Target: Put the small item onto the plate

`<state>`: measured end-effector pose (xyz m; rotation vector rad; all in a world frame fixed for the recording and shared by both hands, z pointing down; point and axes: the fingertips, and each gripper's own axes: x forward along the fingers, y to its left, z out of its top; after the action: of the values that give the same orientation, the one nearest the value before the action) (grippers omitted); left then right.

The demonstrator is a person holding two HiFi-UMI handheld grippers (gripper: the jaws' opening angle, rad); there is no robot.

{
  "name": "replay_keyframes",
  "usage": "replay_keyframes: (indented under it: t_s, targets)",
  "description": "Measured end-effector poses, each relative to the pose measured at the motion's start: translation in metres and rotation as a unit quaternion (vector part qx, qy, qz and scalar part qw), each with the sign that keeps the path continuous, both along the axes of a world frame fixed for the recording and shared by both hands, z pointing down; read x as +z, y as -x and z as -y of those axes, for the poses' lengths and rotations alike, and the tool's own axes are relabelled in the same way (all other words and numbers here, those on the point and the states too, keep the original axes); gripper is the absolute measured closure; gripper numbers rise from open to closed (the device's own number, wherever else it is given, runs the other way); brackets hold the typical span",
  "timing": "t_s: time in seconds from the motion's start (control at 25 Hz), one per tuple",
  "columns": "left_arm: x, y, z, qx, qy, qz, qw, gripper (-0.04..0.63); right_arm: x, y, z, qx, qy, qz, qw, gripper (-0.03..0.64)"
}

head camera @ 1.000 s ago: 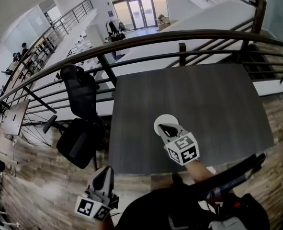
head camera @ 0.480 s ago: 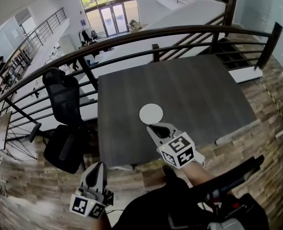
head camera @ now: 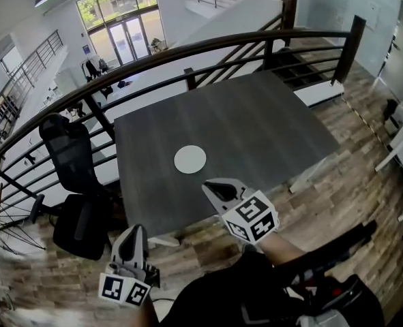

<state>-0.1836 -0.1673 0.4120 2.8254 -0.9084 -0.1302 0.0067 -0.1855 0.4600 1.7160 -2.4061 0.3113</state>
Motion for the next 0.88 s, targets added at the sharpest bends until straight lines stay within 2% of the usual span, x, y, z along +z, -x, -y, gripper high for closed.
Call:
replay_keyframes:
  t_s: [0.16,0.24,0.56,0.88]
  targets:
    - [-0.013,-0.017,-0.004,-0.008,-0.019,-0.01,0.9997,0.592,-0.002,-0.018,-0.008,0.004,0.0,-0.002,1.0,0.615]
    - [-0.014,-0.032,-0.007,-0.001,-0.028,-0.003,0.9996,0.592,-0.002,-0.032,-0.012,0.013,-0.001,-0.003,1.0,0.615]
    - [-0.011,-0.087,-0.016,0.012,-0.028,0.02,0.9993,0.592,-0.012,-0.076,-0.032,0.016,-0.012,0.02,1.0,0.615]
    - [-0.014,-0.126,-0.021,0.015,-0.034,0.018,0.9992,0.592,-0.01,-0.106,-0.042,0.01,-0.021,0.026,0.999,0.615]
